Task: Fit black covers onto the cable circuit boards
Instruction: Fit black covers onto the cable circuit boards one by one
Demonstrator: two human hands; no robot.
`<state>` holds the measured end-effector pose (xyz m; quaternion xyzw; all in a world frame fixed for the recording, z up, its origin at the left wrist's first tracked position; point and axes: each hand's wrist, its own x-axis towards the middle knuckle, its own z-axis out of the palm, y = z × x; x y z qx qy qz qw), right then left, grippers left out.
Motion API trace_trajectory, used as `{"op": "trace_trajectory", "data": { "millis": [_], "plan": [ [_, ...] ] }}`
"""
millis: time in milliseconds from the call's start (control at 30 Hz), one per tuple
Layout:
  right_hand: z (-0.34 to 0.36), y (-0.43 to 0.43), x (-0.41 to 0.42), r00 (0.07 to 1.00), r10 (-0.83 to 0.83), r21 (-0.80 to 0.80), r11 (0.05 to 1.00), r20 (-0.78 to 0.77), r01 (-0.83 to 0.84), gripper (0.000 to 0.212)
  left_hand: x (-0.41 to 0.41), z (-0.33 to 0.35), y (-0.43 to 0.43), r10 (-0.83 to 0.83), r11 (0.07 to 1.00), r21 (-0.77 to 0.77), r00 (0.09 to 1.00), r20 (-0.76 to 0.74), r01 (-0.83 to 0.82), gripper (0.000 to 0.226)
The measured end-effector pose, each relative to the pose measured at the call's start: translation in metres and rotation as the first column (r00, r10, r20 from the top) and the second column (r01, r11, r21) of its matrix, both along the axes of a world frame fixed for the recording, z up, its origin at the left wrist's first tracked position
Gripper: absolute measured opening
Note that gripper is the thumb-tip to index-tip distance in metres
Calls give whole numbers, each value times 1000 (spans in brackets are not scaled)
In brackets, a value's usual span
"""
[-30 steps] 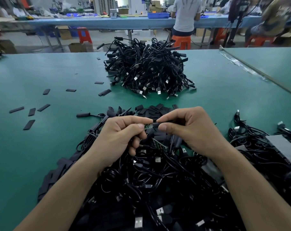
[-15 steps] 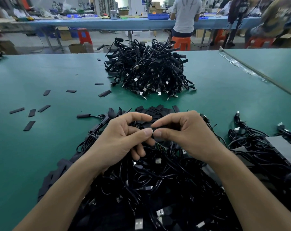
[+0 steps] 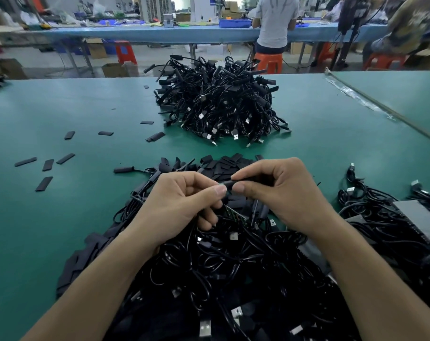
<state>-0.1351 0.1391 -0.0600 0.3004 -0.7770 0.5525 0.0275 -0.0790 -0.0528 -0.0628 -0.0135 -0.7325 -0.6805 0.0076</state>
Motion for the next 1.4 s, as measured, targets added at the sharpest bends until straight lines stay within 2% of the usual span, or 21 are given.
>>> {"op": "trace_trajectory", "data": {
  "millis": [267, 467, 667, 933, 1167, 1300, 1400],
  "plan": [
    [-1, 0, 4, 996, 73, 49, 996, 56, -76, 16, -1, 1, -1, -53, 994, -100, 999, -10, 52, 21],
    [-2, 0, 4, 998, 56, 57, 997, -6, -56, 15, -1, -1, -1, -58, 989, -136, 998, -23, 54, 15],
    [-1, 1, 4, 997, 65, 66, 996, 35, -67, 15, 0, -2, -4, -86, 970, -231, 996, -35, 76, 26],
    [1, 1, 5, 996, 65, 38, 997, 52, -67, 13, 0, -2, -5, -117, 987, -107, 993, 20, 118, 17],
    [1, 0, 5, 999, 44, 91, 995, 15, -46, 25, -1, -2, -4, -124, 986, -111, 991, 42, 128, 17],
    [-1, -2, 5, 999, -28, 3, 1000, 23, 27, 41, -1, -1, -4, -95, 992, -79, 994, 62, 100, 14],
    [-3, -3, 1, 987, -153, -94, 983, 47, 157, 29, 0, 0, -3, -68, 995, -61, 995, 74, 73, 14]
  ]
}}
